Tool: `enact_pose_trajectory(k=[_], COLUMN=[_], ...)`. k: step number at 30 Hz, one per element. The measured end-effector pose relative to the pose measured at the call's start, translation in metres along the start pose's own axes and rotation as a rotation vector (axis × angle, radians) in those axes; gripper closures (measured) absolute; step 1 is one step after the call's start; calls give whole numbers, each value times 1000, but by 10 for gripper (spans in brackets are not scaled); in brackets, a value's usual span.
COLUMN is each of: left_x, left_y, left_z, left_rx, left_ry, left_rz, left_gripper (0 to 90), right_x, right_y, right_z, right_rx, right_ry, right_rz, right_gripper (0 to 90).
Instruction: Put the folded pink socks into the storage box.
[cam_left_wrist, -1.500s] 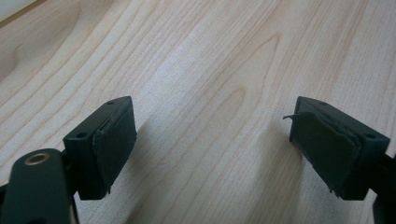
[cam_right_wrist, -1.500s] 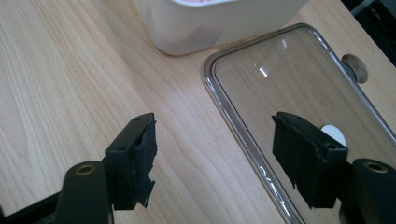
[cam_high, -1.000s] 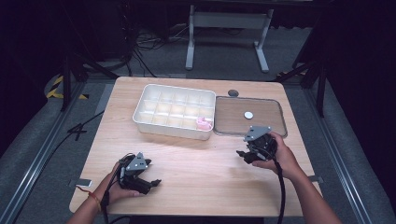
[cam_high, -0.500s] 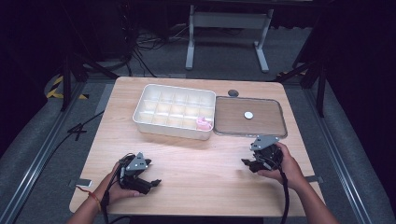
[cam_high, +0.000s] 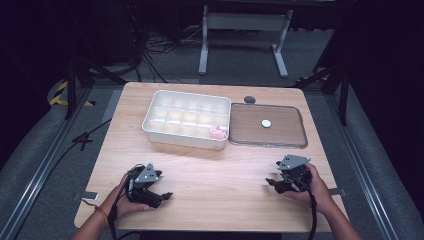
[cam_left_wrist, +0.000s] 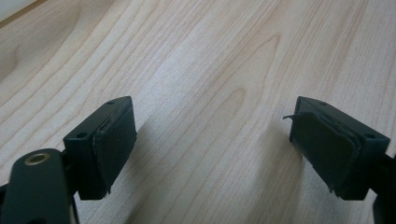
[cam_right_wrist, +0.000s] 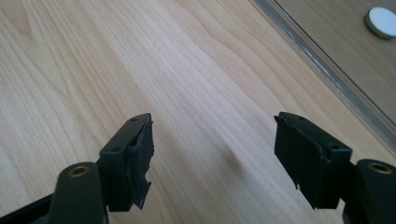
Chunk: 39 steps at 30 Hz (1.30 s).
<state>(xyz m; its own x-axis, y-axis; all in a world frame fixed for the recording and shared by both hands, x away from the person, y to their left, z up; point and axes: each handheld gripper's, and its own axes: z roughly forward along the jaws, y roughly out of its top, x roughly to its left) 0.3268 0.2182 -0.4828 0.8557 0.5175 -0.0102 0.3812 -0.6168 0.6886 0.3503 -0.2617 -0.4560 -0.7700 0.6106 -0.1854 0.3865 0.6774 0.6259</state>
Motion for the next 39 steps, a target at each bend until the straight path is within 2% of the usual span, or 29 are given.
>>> enact_pose_trajectory(k=[5,8,15,21,28,39], left_x=[0,0,0,0,0,0], left_y=[0,0,0,0,0,1], left_z=[0,0,0,0,1,1], left_rx=[0,0,-1,-2,-2,-6], left_ry=[1,1,2,1,1,6], left_rz=[-1,-1,-2,-4,-4,-8], left_gripper=[149,149,149,149,149,149], right_x=[2,3,4,3,1,2], right_y=[-12,-20,-35,-52,-70,-75], right_z=[-4,-6,-10,-15,-19,-22], right_rx=[-9,-9,-28,-71,-135,-129], right_ry=[-3,-14,-6,-6,29,22], right_rz=[33,35,70,139,242,253], right_gripper=[283,280,269,250,231,211])
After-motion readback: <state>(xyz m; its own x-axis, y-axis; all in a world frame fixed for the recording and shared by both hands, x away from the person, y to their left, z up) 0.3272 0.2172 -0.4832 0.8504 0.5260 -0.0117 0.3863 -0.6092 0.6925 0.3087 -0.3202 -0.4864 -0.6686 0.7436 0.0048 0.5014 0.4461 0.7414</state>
